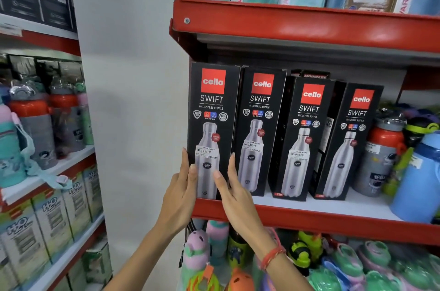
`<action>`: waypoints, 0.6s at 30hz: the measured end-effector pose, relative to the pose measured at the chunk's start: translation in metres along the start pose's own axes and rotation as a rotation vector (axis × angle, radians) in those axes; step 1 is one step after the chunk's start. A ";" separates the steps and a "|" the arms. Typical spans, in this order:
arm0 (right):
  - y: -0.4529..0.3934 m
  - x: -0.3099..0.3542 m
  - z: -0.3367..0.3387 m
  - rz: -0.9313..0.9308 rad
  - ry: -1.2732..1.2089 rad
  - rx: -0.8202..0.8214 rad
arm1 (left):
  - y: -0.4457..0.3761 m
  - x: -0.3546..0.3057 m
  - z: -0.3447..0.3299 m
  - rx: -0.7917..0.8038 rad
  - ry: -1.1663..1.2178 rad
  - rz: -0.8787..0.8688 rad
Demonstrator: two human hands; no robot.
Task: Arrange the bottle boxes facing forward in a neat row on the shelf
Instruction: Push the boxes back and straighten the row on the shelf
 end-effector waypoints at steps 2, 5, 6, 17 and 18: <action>-0.001 -0.003 0.002 -0.008 -0.009 0.005 | 0.000 0.000 -0.002 -0.011 0.005 0.020; -0.001 -0.005 0.013 0.004 -0.005 -0.012 | 0.007 -0.003 -0.001 -0.168 -0.033 -0.011; 0.000 -0.007 0.021 0.008 -0.023 -0.042 | 0.012 -0.012 -0.001 -0.253 -0.072 -0.104; -0.019 -0.076 0.071 -0.195 -0.084 -0.150 | 0.003 -0.013 -0.135 0.141 0.121 0.029; -0.020 -0.076 0.071 -0.194 -0.067 -0.139 | 0.000 -0.013 -0.136 0.114 0.110 0.058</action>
Point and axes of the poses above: each hand's wrist, its own y-axis away from the middle knuckle, its own z-axis out of the back of the hand, x = y × z, the point moved 8 cm from there along -y, towards the middle knuckle, and after that the axes turned 13 degrees about y, right-handed, at the moved point
